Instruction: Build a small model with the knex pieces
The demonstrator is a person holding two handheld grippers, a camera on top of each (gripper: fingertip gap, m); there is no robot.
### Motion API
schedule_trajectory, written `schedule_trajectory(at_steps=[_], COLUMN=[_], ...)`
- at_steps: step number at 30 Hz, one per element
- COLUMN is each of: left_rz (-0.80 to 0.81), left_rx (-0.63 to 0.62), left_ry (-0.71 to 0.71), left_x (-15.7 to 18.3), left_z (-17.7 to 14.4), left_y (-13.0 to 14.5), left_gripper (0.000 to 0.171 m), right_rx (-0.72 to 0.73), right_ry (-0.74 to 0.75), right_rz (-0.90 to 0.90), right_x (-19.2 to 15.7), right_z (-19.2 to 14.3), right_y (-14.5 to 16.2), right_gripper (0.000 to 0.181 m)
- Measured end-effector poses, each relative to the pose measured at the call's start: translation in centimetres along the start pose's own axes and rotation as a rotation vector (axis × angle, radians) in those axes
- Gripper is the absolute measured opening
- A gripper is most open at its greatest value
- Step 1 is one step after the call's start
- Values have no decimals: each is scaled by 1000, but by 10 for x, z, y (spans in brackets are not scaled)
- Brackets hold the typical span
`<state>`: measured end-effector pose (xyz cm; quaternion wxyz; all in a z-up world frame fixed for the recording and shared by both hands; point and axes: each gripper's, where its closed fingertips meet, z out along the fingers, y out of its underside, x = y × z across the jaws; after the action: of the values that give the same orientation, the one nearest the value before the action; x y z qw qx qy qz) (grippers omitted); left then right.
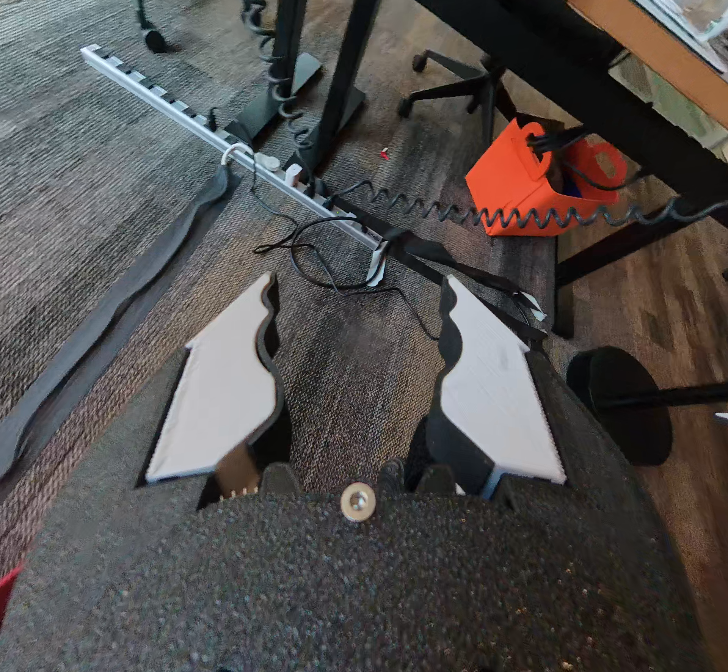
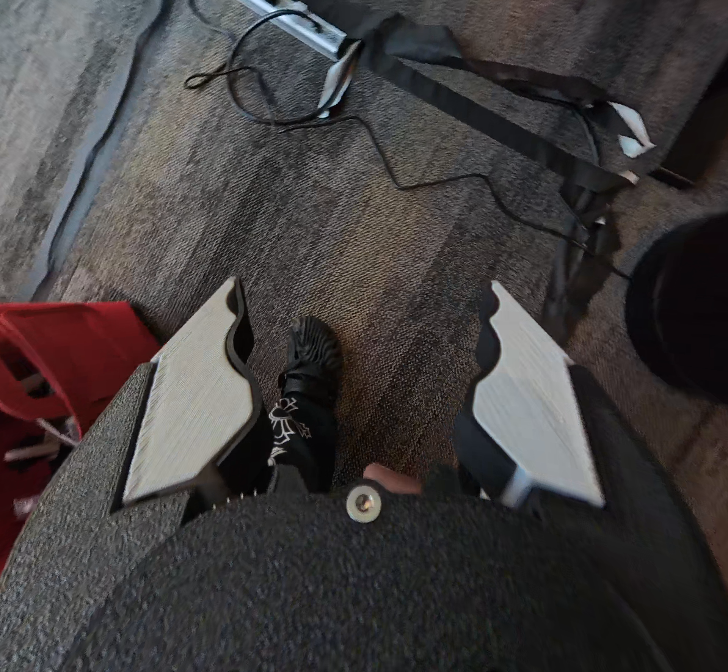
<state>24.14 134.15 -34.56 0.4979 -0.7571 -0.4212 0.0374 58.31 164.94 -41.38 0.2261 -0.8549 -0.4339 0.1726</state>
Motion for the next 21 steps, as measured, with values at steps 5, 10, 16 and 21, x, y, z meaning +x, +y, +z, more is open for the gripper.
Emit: schedule_trajectory(at_steps=[5,10,16,21], left_rz=[134,208,259,293], left_rx=[-48,-70,-107,-47], left_ry=[134,264,413,473], left_x=[63,135,236,297], left_z=[59,103,105,72], left_y=[-29,-68,-153,-267], left_gripper=[82,82,82,82], right_rx=[45,78,224,396], right_ry=[125,209,221,238], right_rz=[164,268,268,216], right_x=[58,92,95,95], right_z=[-30,-67,-133,-191], right_y=[2,3,-77,-186], right_gripper=[115,115,113,111])
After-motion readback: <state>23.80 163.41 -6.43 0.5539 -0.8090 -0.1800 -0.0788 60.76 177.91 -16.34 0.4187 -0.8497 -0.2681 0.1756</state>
